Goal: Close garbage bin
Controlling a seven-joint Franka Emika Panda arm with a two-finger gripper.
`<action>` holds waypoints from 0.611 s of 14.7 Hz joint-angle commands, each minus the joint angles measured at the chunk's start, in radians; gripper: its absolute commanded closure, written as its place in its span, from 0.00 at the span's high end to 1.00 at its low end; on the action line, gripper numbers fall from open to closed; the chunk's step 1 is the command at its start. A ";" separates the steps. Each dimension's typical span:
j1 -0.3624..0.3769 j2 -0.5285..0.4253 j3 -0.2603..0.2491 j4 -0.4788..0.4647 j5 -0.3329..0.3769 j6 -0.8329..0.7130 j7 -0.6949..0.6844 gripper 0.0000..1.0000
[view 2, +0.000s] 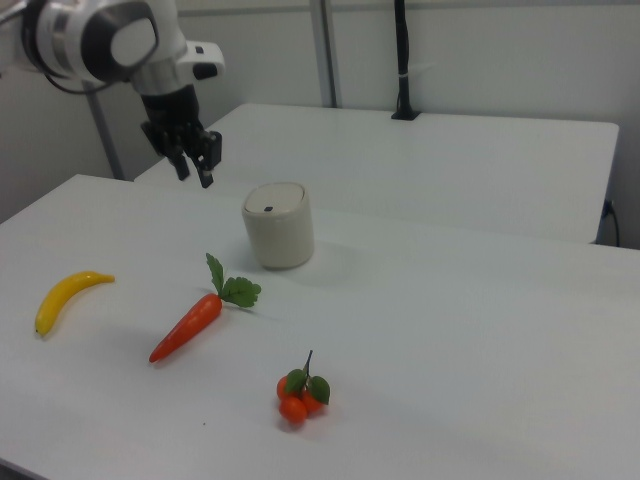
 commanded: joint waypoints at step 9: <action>0.147 -0.177 -0.101 -0.111 0.015 -0.093 0.047 1.00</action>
